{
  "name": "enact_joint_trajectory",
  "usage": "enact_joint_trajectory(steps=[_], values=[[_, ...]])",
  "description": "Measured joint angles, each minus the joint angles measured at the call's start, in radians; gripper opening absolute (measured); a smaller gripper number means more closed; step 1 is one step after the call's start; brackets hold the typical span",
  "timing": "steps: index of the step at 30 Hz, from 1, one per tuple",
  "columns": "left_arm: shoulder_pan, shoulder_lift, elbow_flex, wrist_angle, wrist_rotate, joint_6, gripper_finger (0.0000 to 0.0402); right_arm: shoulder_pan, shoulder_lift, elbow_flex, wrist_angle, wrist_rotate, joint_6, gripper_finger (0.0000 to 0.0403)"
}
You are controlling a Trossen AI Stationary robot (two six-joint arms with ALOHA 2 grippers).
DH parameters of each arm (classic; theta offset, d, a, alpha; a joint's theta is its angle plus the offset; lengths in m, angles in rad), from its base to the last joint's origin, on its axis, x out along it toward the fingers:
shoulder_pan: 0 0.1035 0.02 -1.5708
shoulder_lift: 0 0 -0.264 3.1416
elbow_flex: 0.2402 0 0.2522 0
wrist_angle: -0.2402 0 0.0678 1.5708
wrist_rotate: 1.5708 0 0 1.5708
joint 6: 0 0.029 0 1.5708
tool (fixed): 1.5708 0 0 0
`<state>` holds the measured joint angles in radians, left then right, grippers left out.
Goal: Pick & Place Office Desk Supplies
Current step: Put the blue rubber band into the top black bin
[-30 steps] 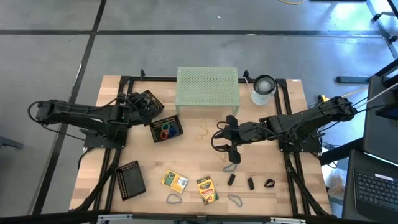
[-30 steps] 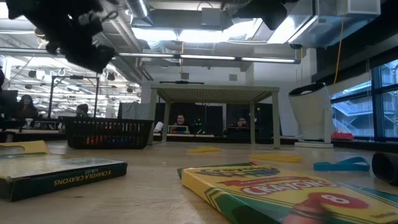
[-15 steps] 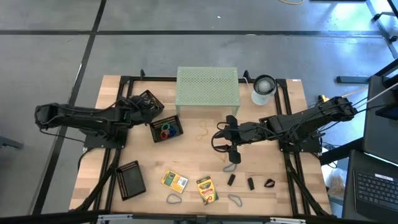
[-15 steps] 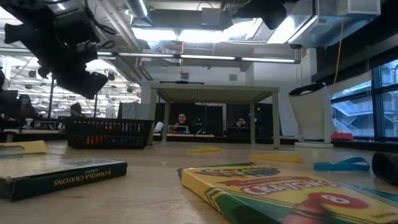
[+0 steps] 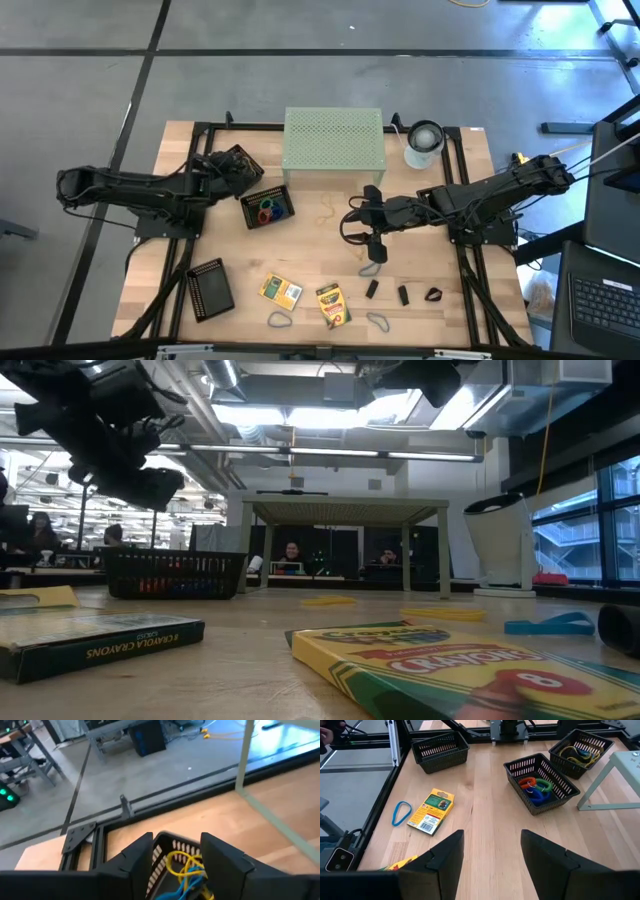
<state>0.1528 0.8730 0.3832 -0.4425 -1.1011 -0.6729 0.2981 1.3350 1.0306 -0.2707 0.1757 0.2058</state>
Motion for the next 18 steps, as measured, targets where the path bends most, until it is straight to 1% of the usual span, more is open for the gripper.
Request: enact_joint_trajectory(steps=[5, 9, 11, 18], values=[[0.000, 0.000, 0.000, 0.095, -0.001, 0.086, 0.0172, 0.000, 0.000, 0.000, 0.000, 0.000, 0.003, 0.0198], [0.000, -0.001, 0.000, 0.111, 0.015, 0.087, 0.0179, 0.000, 0.000, 0.000, 0.000, 0.000, 0.003, 0.0198], [0.000, -0.001, 0.000, 0.111, 0.055, 0.085, 0.0181, 0.000, 0.000, 0.000, -0.003, 0.000, 0.003, 0.0198], [0.000, -0.001, 0.000, 0.111, 0.255, 0.084, 0.0183, 0.000, 0.000, 0.000, -0.025, 0.000, 0.003, 0.0198]])
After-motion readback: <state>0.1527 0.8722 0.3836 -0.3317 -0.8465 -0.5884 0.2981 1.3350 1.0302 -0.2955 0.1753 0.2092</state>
